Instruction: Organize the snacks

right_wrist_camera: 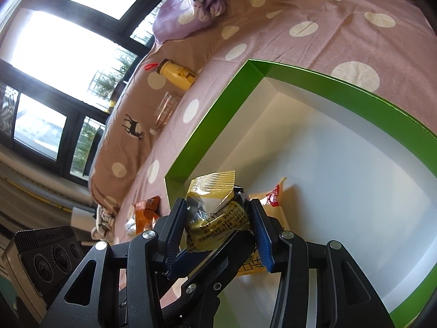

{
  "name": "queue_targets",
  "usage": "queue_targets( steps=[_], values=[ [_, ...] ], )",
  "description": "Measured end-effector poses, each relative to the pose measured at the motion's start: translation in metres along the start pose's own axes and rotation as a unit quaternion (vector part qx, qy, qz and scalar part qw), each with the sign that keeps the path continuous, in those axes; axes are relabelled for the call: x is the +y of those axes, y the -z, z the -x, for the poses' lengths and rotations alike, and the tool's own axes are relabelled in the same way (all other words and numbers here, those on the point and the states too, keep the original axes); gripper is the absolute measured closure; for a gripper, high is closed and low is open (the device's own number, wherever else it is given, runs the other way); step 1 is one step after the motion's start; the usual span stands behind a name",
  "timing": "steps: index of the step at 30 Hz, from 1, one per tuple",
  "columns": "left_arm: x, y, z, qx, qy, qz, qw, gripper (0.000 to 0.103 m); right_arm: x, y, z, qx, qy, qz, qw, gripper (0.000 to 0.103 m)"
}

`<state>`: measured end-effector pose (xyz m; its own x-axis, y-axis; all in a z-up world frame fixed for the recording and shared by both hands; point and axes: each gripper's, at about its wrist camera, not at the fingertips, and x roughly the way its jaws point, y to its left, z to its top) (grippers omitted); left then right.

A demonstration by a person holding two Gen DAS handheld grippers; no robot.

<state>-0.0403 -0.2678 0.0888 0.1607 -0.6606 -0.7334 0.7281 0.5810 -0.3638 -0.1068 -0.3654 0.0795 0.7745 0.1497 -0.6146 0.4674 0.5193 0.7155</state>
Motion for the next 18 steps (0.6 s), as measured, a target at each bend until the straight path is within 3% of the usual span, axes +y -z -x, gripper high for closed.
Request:
queue_targets(
  steps=[18],
  values=[
    [-0.001, 0.000, -0.010, 0.019, -0.016, 0.001, 0.9997, 0.066, -0.013, -0.003, -0.007, 0.008, 0.007, -0.028, 1.000, 0.053]
  ],
)
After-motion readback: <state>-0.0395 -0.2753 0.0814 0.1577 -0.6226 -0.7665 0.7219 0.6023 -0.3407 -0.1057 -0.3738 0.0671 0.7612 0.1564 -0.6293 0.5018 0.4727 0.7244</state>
